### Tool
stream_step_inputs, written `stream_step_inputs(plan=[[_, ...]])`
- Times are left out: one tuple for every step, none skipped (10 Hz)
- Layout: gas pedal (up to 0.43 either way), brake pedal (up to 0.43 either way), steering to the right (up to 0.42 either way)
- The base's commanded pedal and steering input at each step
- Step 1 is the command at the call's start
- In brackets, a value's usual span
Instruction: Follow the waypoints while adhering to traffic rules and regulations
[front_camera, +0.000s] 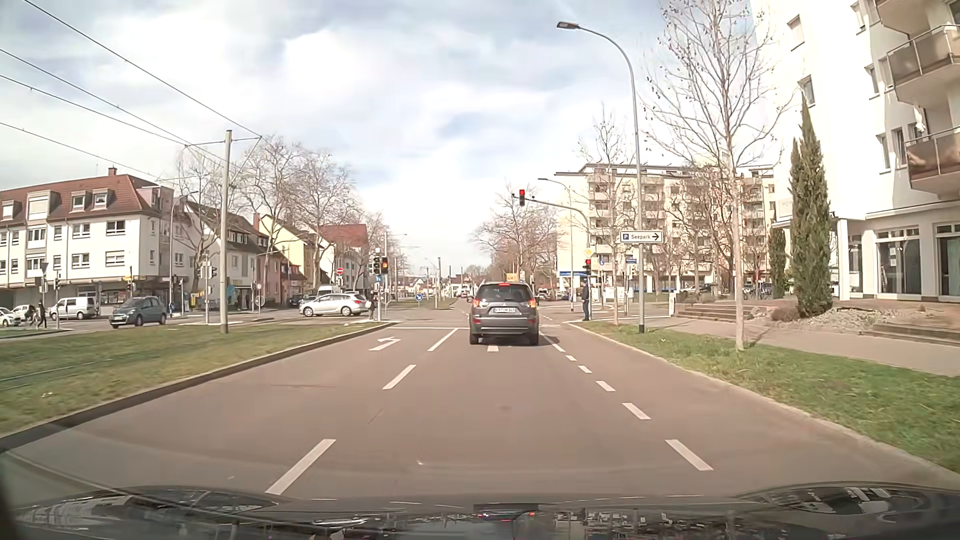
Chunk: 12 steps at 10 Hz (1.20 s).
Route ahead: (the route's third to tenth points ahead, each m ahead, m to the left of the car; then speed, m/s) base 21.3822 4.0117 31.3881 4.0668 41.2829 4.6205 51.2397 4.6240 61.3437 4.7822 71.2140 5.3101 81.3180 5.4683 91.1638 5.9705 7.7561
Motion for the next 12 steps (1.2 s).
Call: stream_step_inputs(plan=[[0.000, 0.256, -0.001], [0.000, 0.256, -0.001], [0.000, 0.256, -0.001], [0.000, 0.256, -0.001], [0.000, 0.256, -0.001], [0.000, 0.256, -0.001], [0.000, 0.256, -0.001], [0.000, 0.256, -0.001], [0.000, 0.262, 0.001], [0.000, 0.268, 0.003], [0.000, 0.274, 0.003], [0.000, 0.274, 0.003]])
